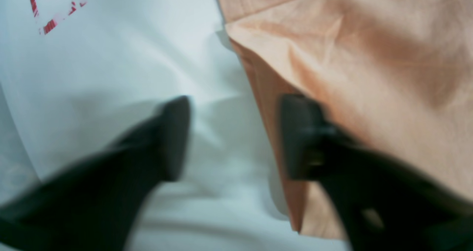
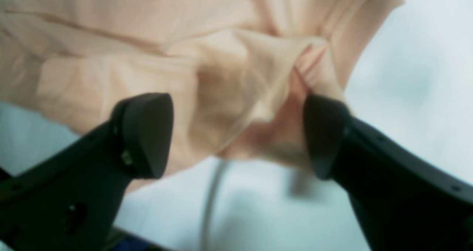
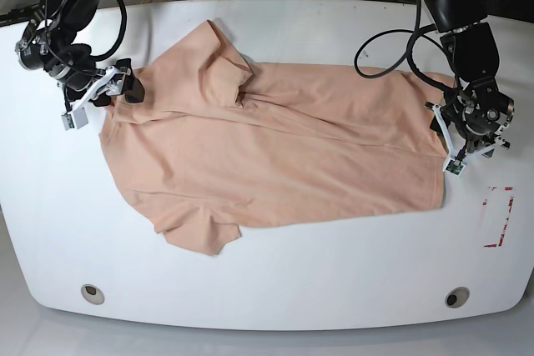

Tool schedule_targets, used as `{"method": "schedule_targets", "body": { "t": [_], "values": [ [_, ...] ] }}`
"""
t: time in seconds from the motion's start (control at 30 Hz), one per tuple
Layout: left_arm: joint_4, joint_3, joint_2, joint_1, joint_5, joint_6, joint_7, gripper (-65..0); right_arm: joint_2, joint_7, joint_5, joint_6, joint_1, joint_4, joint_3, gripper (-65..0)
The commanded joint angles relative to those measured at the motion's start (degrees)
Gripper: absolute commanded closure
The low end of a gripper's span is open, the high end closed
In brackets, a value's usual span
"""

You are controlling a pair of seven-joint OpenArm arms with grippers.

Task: Fold the T-shirt properly
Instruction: 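Release the shirt and open both grippers, then move both grippers to the shirt's shoulder corners and pinch them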

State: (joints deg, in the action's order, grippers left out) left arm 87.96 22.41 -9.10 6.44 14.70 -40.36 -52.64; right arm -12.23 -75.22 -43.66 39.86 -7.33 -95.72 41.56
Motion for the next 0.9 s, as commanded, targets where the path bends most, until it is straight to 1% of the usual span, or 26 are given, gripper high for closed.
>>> {"method": "schedule_targets", "body": {
  "t": [0.0, 0.03, 0.17, 0.3, 0.37, 0.43, 0.5, 0.6, 0.7, 0.8, 0.87],
  "values": [
    [1.05, 0.05, -0.7, 0.9, -0.24, 0.36, 0.64, -44.7, -0.83, 0.63, -3.86, 0.14, -2.82, -5.16, 0.42, -53.0],
    [1.14, -0.04, -0.7, 0.82, -0.24, 0.36, 0.64, -46.0, -0.03, 0.63, -4.82, 0.14, -4.4, -6.3, 0.42, -53.0],
    [5.0, 0.14, -0.7, 0.55, -0.24, 0.36, 0.55, -45.3, 1.55, 0.63, -6.06, 0.14, -9.06, -7.53, 0.42, -53.0],
    [9.14, -0.39, -0.79, -3.4, -0.33, 0.36, 0.64, -45.4, 4.36, 0.89, -5.7, 0.14, -12.67, -7.27, 0.24, -53.0],
    [9.58, -1.89, -0.87, -4.9, -0.33, 0.36, 0.73, -45.3, 6.03, 0.98, -5.7, 0.14, -13.9, -7.18, 0.07, -53.0],
    [9.66, -2.94, -1.75, -5.87, -0.33, 0.36, 0.82, -45.3, 7.61, 0.98, -5.7, 0.14, -14.34, -7.18, -0.02, -53.0],
    [9.49, -3.29, -1.84, -6.74, -0.33, 0.36, 1.7, -45.3, 8.76, 0.98, -5.62, 0.14, -14.43, -7.09, -0.11, -53.0],
    [7.55, -3.29, -1.23, -8.24, -0.33, 0.36, 6.01, -45.3, 10.87, 0.72, -3.77, 0.14, -14.16, -5.33, -1.52, -53.0],
    [5.62, -3.12, -0.79, -8.5, -0.24, 0.36, 8.91, -45.3, 11.22, 1.07, -0.6, 0.14, -13.02, -3.49, -4.77, -53.0],
    [3.95, -3.03, -0.87, -8.24, -0.24, 0.36, 8.99, -45.3, 12.45, 1.24, 1.15, 0.14, -12.14, -2.52, -5.91, -53.0],
    [3.16, -3.03, -1.05, -8.15, -0.24, 0.36, 9.08, -45.3, 13.15, 1.24, 1.24, 0.14, -11.35, -2.34, -6.18, -49.6]
  ]
}}
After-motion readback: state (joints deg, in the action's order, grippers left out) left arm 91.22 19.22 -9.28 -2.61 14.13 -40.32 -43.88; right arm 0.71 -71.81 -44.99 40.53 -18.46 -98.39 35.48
